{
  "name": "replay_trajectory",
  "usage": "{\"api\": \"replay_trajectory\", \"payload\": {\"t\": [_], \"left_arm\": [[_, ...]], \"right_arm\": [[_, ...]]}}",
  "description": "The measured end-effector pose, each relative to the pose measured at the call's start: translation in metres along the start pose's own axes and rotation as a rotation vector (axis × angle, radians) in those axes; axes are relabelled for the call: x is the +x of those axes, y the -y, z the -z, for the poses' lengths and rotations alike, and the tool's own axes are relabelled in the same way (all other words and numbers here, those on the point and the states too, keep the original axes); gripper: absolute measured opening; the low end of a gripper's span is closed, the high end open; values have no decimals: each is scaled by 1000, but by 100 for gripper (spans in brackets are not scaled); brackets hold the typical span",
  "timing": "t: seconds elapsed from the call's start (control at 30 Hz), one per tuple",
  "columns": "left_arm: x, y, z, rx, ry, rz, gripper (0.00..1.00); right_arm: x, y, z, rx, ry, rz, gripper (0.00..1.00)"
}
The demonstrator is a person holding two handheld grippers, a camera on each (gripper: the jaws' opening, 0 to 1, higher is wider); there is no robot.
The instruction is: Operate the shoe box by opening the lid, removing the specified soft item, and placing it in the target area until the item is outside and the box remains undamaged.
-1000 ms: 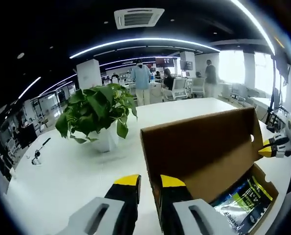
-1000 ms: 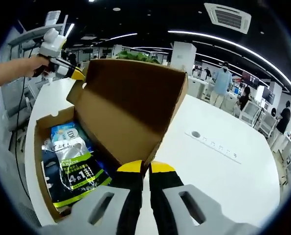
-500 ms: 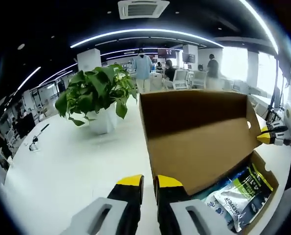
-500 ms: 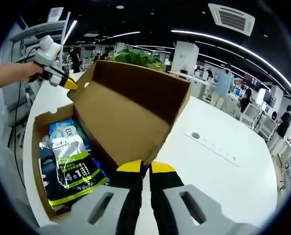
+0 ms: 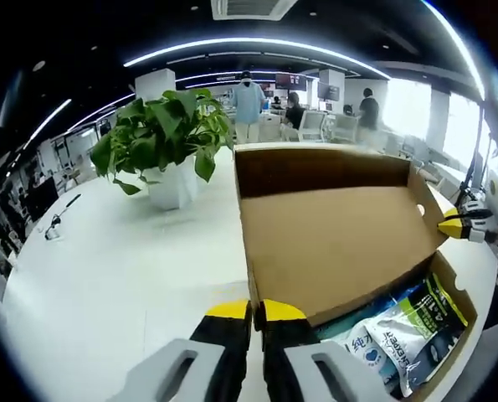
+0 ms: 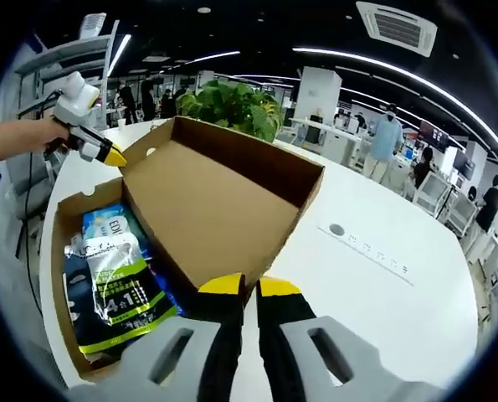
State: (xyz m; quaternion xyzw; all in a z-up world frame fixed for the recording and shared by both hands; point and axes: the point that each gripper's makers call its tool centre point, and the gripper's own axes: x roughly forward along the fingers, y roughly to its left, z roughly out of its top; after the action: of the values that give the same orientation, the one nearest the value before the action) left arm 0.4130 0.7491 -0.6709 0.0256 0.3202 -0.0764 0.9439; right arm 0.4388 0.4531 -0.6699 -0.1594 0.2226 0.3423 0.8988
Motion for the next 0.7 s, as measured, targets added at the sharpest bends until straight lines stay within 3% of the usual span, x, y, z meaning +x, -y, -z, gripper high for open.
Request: {"api": "replay_trajectory", "payload": {"t": [0.7], "left_arm": [[13, -1, -1, 8, -18, 0, 2]], "right_arm": [[13, 6, 6, 39, -31, -16, 4]]}}
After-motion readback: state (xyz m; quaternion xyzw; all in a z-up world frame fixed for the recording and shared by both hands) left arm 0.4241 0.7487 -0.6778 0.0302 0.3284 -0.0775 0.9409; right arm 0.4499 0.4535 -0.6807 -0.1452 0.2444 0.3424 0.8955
